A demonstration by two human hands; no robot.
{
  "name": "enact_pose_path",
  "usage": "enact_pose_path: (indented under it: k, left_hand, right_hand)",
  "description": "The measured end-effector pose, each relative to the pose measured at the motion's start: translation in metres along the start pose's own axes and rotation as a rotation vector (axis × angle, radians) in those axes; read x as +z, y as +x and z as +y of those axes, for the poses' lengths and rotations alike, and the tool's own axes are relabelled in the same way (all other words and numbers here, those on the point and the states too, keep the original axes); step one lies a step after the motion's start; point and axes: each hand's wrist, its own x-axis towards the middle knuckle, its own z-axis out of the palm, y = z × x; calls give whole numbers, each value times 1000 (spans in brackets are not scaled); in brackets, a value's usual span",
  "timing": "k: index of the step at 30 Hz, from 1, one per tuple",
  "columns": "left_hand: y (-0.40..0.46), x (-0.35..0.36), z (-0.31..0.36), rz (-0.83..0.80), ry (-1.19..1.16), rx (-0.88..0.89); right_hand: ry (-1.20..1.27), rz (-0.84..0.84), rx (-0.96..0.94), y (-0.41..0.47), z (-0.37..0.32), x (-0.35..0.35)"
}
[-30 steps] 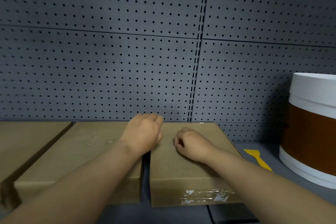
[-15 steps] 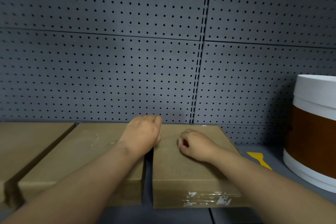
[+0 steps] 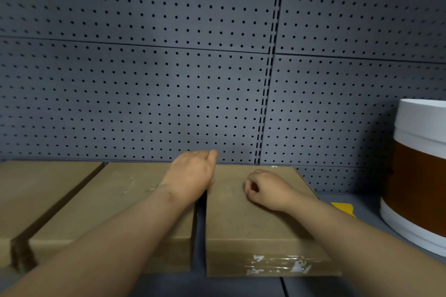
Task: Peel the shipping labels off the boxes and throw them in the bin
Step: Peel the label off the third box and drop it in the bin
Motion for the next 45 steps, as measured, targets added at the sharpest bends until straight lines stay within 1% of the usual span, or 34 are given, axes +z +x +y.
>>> enact_pose_path:
  k: [3, 5, 7, 10, 12, 14, 17, 19, 21, 23, 25, 26, 28, 31, 33, 34, 36, 38, 39, 40, 42, 45]
  left_hand:
    - [-1, 1, -2, 23, -20, -1]
    - [0, 1, -1, 22, -35, 4]
    - [2, 2, 1, 14, -33, 14]
    - [4, 4, 3, -8, -16, 31]
    - [4, 4, 3, -17, -9, 36]
    - [3, 4, 1, -25, -11, 35]
    - [0, 3, -1, -34, -12, 26]
    - [0, 3, -2, -33, -6, 28]
    - [0, 3, -1, -33, -1, 35]
    - [0, 3, -1, -24, 3, 40]
    - [-1, 2, -1, -11, -4, 39]
    - [-1, 1, -1, -7, -6, 41]
    - [-3, 0, -3, -5, 2, 52]
    - [-5, -2, -7, 0, 11, 56]
    - [-6, -3, -9, 6, 22, 57]
    - [-7, -3, -9, 10, 27, 59]
    - [-7, -3, -10, 19, 32, 56]
    - [-7, -5, -10, 31, 31, 50]
    - [-7, -6, -10, 38, 32, 48]
    - [-8, -7, -10, 45, 35, 46]
    - [-11, -9, -10, 60, 53, 45]
    - [-14, -11, -9, 73, 67, 41]
  right_hand:
    - [-87, 41, 254, 6, 24, -8]
    - [-117, 66, 342, 14, 22, -4]
    - [-74, 67, 286, 21, 7, 5]
    - [-3, 45, 31, 16, -17, 13]
    - [4, 15, -59, 8, -16, 8]
    - [13, -4, -1, 3, 0, 0]
    - [-33, 41, 228, 6, 23, -6]
    - [-72, 78, 320, 16, 20, 0]
    - [-48, 91, 285, 25, 4, 10]
    - [7, 86, 122, 27, -16, 19]
    - [26, 36, -62, 19, -28, 20]
    - [26, 16, -110, 14, -27, 16]
    - [-20, -13, -91, 8, -12, 5]
    - [-114, 0, 127, 4, 14, -6]
    - [-155, 40, 205, 8, 12, -3]
    - [-146, 54, 189, 9, 3, 1]
    - [-94, 76, 31, 9, -19, 13]
    - [-53, 31, -165, 1, -37, 19]
    - [-34, 6, -219, -4, -40, 17]
    - [-21, -13, -230, -9, -37, 13]
    - [-35, -19, -159, -16, -22, 4]
    - [-97, 64, 82, -23, 2, -6]
